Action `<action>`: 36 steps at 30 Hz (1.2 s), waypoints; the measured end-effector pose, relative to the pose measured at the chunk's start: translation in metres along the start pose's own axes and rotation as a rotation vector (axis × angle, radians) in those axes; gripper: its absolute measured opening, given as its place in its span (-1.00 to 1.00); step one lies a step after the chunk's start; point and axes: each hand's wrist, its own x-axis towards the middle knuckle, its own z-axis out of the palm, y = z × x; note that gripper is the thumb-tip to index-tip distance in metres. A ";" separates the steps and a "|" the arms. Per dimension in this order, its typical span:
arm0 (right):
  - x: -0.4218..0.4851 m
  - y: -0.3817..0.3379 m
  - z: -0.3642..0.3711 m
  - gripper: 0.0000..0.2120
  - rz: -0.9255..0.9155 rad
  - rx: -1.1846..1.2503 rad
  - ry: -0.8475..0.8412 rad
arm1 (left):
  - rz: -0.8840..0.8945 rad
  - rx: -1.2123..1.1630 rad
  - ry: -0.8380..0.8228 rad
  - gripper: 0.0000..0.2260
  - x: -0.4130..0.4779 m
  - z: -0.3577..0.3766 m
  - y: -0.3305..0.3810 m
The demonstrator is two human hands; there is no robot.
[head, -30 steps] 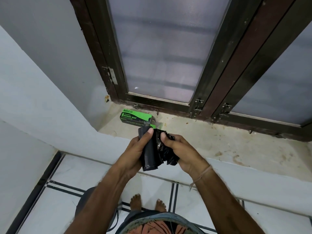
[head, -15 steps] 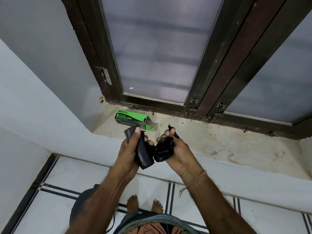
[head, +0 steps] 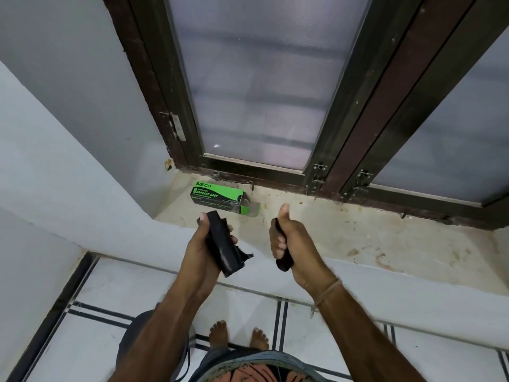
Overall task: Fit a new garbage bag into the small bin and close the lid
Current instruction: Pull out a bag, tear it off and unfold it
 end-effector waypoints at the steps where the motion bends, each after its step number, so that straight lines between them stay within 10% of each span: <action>1: 0.000 0.005 0.004 -0.43 -0.022 -0.049 0.031 | -0.036 -0.083 -0.032 -0.55 0.000 0.003 0.001; 8: 0.000 0.018 0.021 -0.63 0.098 0.011 -0.213 | 0.109 0.024 -0.121 -0.55 0.008 0.015 0.011; 15: 0.018 0.021 0.036 -0.72 -0.028 0.234 -0.065 | 0.185 0.095 -0.037 -0.51 0.026 0.020 0.023; 22: 0.039 0.015 0.007 -0.78 -0.150 0.271 0.231 | 0.623 1.240 0.078 -0.42 0.089 -0.007 0.052; 27: 0.051 0.016 0.006 -0.81 -0.150 0.224 0.388 | 0.552 1.998 -0.213 -0.22 0.138 -0.017 0.059; 36: 0.041 0.021 0.016 -0.81 -0.217 0.064 0.419 | 0.626 1.605 -0.136 -0.43 0.137 -0.034 0.070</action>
